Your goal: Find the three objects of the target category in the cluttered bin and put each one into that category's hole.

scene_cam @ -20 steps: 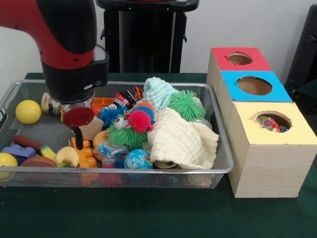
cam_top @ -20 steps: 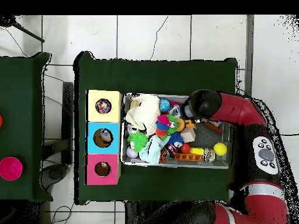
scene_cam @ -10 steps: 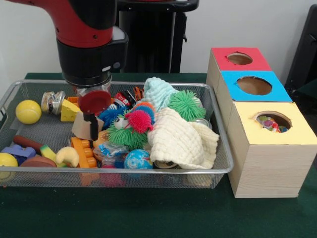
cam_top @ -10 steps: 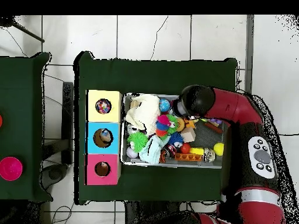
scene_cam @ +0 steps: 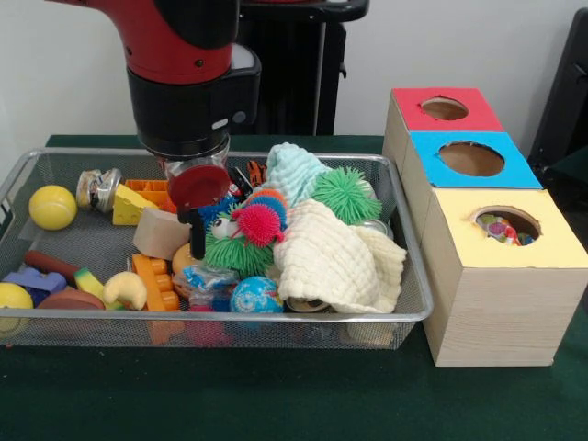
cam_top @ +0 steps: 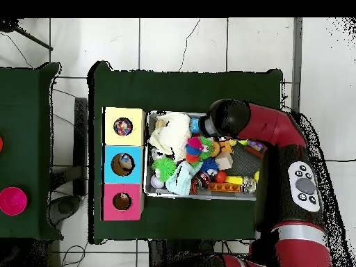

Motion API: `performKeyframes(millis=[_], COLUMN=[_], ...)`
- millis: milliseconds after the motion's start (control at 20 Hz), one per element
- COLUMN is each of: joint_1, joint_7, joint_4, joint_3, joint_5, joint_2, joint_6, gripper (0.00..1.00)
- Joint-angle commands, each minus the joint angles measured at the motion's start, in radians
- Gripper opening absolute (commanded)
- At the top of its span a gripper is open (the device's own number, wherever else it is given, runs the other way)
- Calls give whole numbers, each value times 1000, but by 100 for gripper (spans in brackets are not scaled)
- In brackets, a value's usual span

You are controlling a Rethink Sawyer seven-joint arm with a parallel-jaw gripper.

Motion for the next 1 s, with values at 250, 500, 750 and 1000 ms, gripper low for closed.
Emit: performKeyframes(millis=[250, 500, 750, 1000], joint_1=[40, 4, 5, 48], joint_7=[178, 100, 72, 79], joint_4=[140, 135, 85, 10], joint_3=[-52, -42, -53, -113], joint_5=[57, 48, 3, -16], joint_2=[74, 113, 199, 221], joint_6=[-113, -172, -277, -302], gripper=[100, 100, 100, 100])
